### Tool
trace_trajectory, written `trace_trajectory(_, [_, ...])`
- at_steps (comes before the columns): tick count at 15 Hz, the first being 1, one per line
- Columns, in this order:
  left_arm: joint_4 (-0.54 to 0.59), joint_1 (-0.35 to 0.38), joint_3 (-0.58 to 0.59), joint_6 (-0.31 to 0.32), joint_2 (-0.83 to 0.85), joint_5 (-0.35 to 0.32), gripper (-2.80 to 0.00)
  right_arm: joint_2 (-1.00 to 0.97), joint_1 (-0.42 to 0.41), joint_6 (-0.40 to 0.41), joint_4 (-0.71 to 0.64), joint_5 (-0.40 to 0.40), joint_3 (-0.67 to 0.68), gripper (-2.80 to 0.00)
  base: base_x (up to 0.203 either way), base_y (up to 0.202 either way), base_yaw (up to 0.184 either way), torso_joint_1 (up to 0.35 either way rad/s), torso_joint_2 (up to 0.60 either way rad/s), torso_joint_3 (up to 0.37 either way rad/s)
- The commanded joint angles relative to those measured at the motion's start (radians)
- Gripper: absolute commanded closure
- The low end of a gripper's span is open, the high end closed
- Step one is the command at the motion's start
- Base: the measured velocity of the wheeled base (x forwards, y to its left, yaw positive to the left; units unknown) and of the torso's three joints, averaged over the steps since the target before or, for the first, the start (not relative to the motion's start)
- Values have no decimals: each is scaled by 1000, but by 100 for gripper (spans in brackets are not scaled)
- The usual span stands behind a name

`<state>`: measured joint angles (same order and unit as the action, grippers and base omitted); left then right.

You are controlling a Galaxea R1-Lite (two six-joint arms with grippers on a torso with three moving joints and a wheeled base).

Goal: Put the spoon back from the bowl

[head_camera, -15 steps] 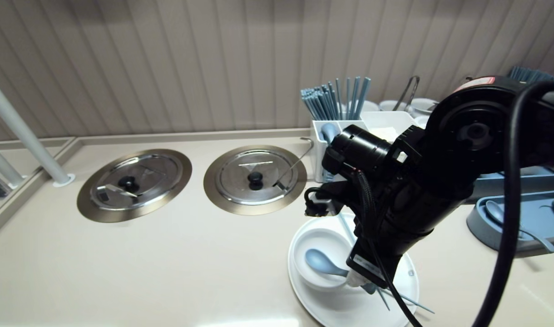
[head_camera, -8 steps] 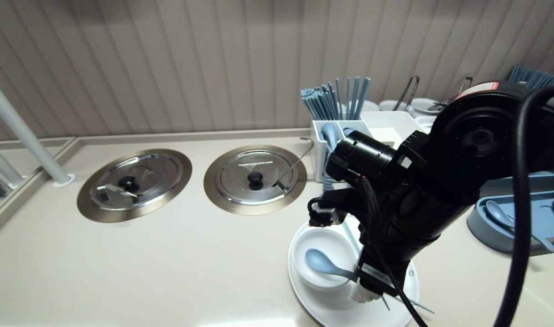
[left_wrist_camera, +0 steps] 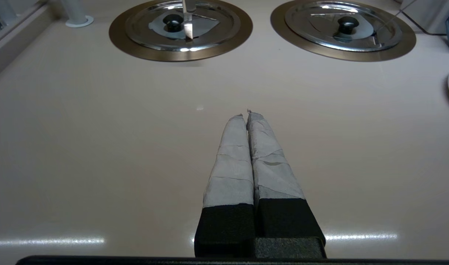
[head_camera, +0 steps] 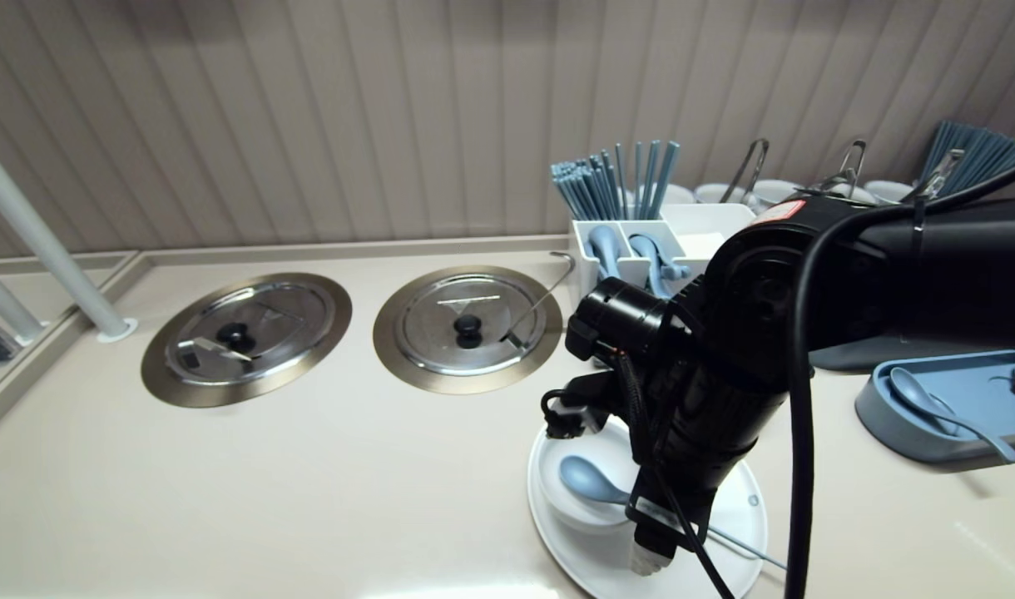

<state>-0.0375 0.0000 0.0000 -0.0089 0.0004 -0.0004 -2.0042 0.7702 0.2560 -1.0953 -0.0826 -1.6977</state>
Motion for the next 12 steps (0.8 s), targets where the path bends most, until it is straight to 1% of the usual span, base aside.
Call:
trace_trajectory(1, [-1, 0, 9, 0, 0, 0, 0, -22, 0, 2, -6, 0, -4, -280, 0, 0, 0, 0, 0, 0])
trace_trajectory(6, [-1, 0, 9, 0, 0, 0, 0, -19, 0, 2, -8, 0, 0, -280, 0, 0, 0, 0, 0, 0])
trace_trajectory(7, [-1, 0, 9, 0, 0, 0, 0, -19, 0, 2, -8, -2, 1, 0, 0, 0, 0, 0, 0, 0])
trace_trajectory(12, [-1, 0, 9, 0, 0, 0, 0, -15, 1, 2, -8, 0, 1, 0, 0, 0, 0, 0, 0, 0])
